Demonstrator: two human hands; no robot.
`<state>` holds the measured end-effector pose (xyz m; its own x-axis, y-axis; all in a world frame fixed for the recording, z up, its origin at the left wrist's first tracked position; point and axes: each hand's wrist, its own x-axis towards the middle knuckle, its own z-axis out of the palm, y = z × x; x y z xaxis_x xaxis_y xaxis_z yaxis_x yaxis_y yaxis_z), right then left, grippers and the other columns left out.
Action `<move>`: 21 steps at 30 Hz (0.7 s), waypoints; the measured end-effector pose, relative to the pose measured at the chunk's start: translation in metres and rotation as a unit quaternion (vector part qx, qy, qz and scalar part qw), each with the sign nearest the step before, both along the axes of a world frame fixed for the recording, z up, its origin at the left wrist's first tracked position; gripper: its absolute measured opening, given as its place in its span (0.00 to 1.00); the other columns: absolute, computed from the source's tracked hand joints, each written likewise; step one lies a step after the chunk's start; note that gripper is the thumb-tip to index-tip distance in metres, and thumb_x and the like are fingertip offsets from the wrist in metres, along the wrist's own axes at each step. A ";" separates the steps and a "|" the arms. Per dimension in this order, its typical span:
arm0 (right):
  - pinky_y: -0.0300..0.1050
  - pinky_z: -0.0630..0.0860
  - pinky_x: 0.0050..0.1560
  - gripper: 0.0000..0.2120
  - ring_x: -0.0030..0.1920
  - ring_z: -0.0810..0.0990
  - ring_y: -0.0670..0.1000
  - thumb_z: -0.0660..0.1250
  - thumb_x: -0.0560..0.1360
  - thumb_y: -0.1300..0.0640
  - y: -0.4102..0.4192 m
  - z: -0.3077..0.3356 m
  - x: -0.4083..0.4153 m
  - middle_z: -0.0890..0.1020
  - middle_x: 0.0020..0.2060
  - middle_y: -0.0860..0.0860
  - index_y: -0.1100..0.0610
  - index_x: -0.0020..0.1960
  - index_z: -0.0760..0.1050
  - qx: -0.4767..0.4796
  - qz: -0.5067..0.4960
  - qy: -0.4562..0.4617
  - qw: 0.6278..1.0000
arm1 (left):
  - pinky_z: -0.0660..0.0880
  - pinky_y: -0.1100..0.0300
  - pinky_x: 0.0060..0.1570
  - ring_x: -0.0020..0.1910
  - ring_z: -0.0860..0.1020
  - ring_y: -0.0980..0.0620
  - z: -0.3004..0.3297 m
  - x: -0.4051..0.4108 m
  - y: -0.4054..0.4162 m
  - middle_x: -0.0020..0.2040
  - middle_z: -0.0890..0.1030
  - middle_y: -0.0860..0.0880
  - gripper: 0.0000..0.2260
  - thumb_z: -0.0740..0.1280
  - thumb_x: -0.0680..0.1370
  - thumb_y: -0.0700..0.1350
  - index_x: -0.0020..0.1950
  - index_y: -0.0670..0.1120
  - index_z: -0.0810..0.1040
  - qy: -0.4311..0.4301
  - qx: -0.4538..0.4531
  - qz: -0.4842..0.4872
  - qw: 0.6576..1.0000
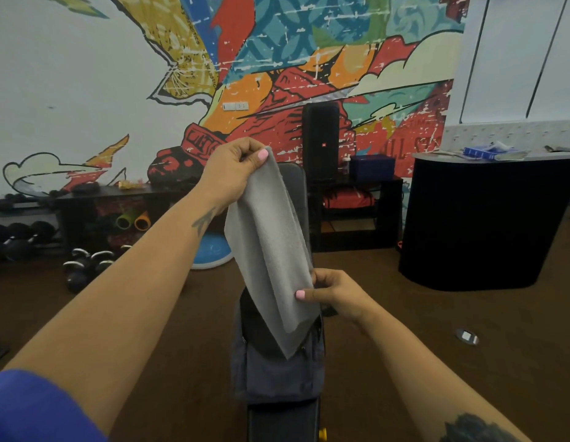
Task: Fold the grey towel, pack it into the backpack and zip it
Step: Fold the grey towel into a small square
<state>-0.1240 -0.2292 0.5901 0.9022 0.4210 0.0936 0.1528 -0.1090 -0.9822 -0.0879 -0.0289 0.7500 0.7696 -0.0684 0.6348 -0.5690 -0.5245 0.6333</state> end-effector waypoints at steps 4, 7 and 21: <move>0.35 0.72 0.28 0.16 0.35 0.75 0.51 0.75 0.69 0.58 -0.008 -0.001 0.007 0.74 0.35 0.57 0.60 0.32 0.69 -0.018 -0.086 -0.044 0.995 | 0.68 0.60 0.51 0.48 0.72 0.55 -0.014 0.009 0.018 0.48 0.77 0.49 0.04 0.63 0.79 0.43 0.46 0.48 0.77 0.023 -0.035 0.026 0.999; 0.45 0.70 0.33 0.23 0.33 0.71 0.53 0.76 0.65 0.47 -0.012 -0.003 0.014 0.69 0.30 0.57 0.63 0.30 0.68 -0.093 -0.118 -0.101 0.983 | 0.68 0.60 0.50 0.49 0.72 0.53 -0.024 0.015 0.025 0.48 0.77 0.49 0.05 0.63 0.80 0.44 0.47 0.47 0.77 0.036 -0.037 0.053 0.997; 0.42 0.82 0.45 0.07 0.44 0.84 0.53 0.73 0.71 0.56 -0.005 -0.008 0.018 0.84 0.41 0.55 0.60 0.42 0.81 -0.223 -0.036 -0.075 0.971 | 0.68 0.61 0.55 0.51 0.73 0.56 -0.029 0.023 0.027 0.47 0.78 0.54 0.07 0.62 0.80 0.45 0.44 0.53 0.77 0.043 -0.067 0.008 0.997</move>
<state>-0.1062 -0.2346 0.5822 0.9213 0.3859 0.0484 0.2660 -0.5344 -0.8023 -0.0652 -0.0023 0.7212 0.8213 0.0253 0.5699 -0.5025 -0.4409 0.7437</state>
